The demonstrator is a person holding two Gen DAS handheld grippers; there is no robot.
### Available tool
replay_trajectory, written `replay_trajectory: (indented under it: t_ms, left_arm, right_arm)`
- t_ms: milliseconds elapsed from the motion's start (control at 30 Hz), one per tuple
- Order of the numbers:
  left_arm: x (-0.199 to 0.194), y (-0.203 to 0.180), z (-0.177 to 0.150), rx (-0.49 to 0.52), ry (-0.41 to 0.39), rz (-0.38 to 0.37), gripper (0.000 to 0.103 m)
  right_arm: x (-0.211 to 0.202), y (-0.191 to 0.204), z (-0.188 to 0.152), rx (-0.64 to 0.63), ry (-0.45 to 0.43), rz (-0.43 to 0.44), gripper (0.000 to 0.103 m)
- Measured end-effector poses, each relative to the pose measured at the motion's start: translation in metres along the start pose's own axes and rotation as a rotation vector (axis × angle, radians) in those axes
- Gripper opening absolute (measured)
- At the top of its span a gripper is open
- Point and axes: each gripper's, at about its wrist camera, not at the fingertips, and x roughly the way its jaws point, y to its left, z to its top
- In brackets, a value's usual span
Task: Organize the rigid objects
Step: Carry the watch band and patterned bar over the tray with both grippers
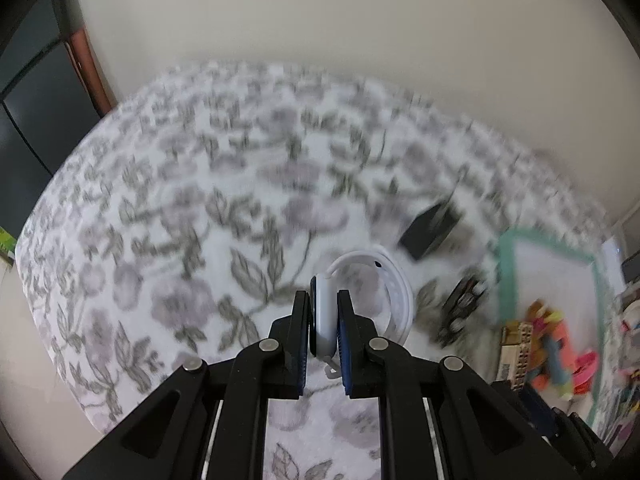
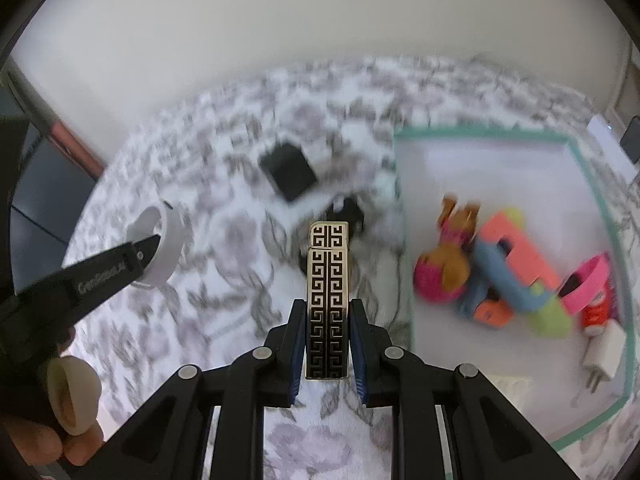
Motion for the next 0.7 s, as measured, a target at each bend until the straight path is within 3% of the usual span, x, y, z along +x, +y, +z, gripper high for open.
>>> replay_trajectory:
  t_ms: [267, 367, 700]
  left_arm:
    - [-0.045, -0.029, 0.007, 0.059, -0.159, -0.080, 0.014]
    - [-0.055, -0.055, -0.001, 0.128, -0.201, -0.104, 0.014]
    - [-0.071, -0.145, -0.042, 0.334, -0.195, -0.258, 0.014]
  right_arm:
    - [-0.061, -0.033, 0.025, 0.079, -0.198, -0.072, 0.022]
    - [-0.080, -0.061, 0.029, 0.110, -0.253, -0.173, 0.022]
    - [-0.110, -0.153, 0.013, 0.299, -0.278, -0.300, 0.022]
